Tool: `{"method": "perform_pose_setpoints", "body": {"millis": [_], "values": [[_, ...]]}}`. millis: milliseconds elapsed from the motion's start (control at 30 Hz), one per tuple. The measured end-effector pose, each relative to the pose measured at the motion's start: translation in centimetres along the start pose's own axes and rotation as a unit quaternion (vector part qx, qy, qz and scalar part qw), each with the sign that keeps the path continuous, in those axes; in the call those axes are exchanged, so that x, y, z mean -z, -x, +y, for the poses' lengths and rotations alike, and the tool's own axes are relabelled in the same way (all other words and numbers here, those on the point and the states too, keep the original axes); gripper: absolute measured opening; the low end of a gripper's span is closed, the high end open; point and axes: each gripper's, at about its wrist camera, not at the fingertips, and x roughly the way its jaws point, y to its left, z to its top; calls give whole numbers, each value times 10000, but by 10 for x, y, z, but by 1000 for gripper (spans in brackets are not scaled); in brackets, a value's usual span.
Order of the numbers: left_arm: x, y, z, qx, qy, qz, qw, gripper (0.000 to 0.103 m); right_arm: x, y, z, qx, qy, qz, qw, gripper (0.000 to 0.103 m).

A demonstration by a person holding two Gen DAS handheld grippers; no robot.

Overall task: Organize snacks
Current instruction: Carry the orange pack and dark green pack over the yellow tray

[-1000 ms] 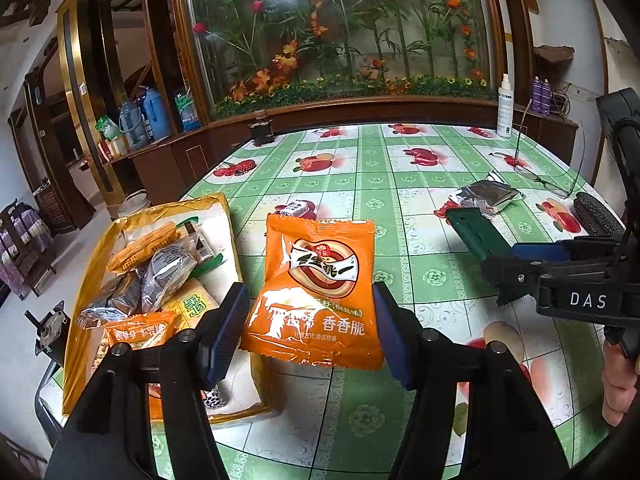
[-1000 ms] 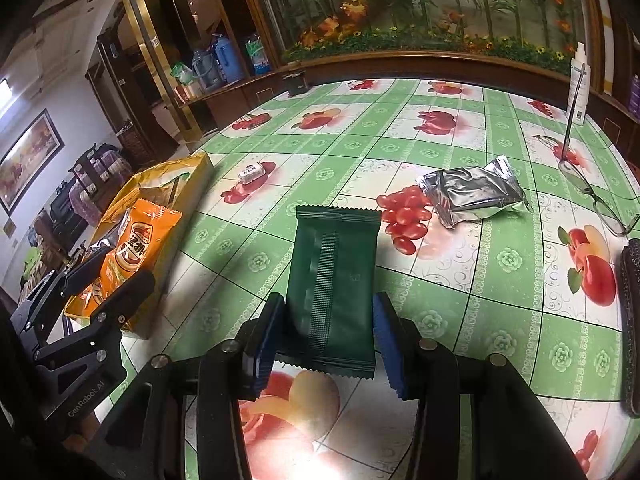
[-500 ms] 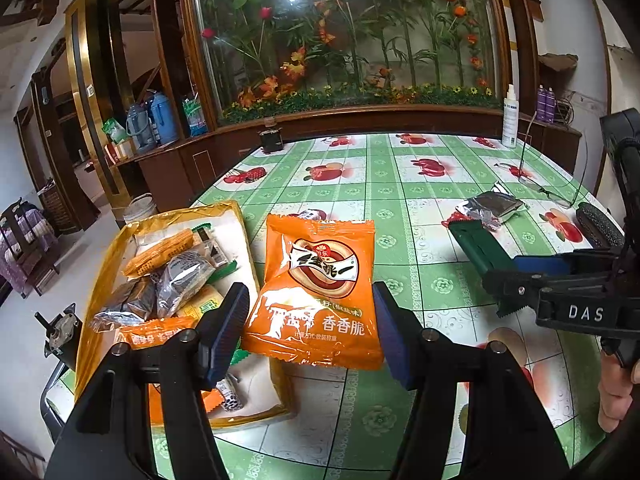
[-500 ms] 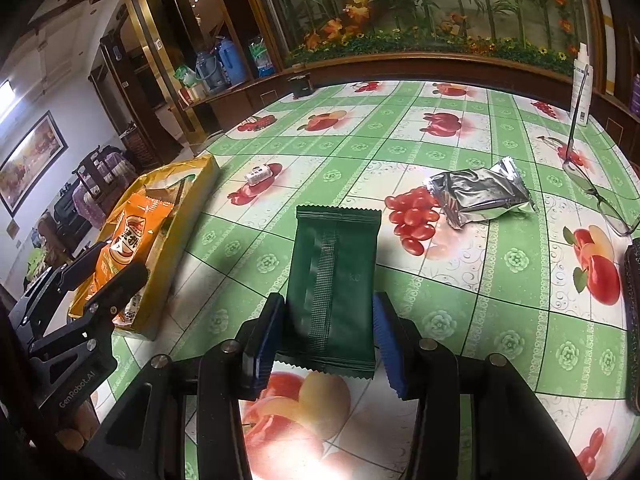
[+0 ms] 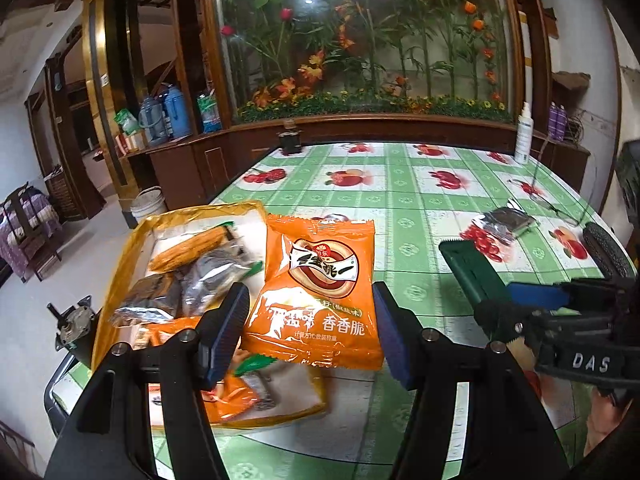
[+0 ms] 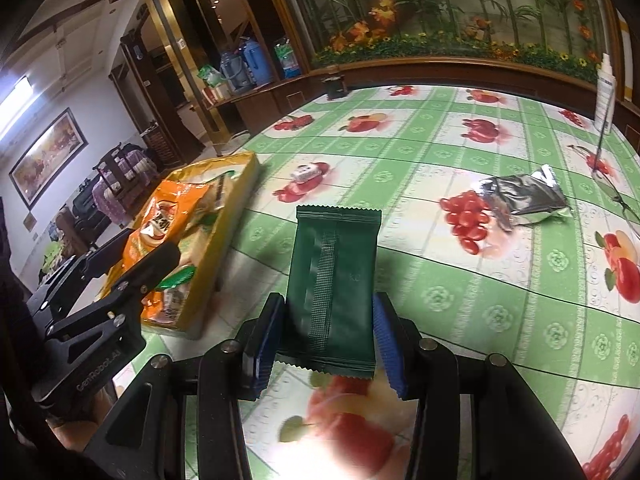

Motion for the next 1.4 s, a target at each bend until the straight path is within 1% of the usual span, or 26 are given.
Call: {"method": "perform_pose_setpoints", "body": {"millis": [167, 333, 467, 633, 767, 1000, 1067, 1133, 1200, 1300, 1400], "values": [[1, 0, 29, -185, 281, 3, 9994, 61, -4, -4, 21, -172, 152, -24, 9997, 46], [9, -3, 65, -428, 625, 62, 9971, 61, -9, -8, 48, -376, 354, -45, 9987, 46], [19, -12, 95, -599, 974, 249, 9931, 61, -11, -14, 75, -571, 560, -9, 9968, 46], [31, -27, 117, -670, 1265, 487, 9885, 61, -16, -33, 108, -746, 818, 106, 9938, 46], [37, -34, 121, -647, 1357, 575, 9870, 61, -19, -56, 128, -799, 928, 275, 9921, 46], [40, -36, 124, -608, 1395, 583, 9866, 62, -25, -89, 146, -801, 1012, 456, 9906, 46], [41, -39, 128, -596, 1466, 635, 9854, 62, -27, -95, 147, -755, 999, 453, 9911, 46], [41, -43, 133, -509, 1577, 732, 9835, 62, -30, -98, 146, -740, 990, 406, 9915, 46], [41, -45, 135, -523, 1604, 780, 9826, 62, -34, -103, 146, -675, 1010, 334, 9920, 46], [41, -46, 135, -474, 1608, 806, 9826, 62, -38, -113, 140, -683, 878, 349, 9932, 46], [40, -46, 131, -509, 1546, 813, 9833, 62, -39, -117, 134, -730, 790, 342, 9936, 46]]}}
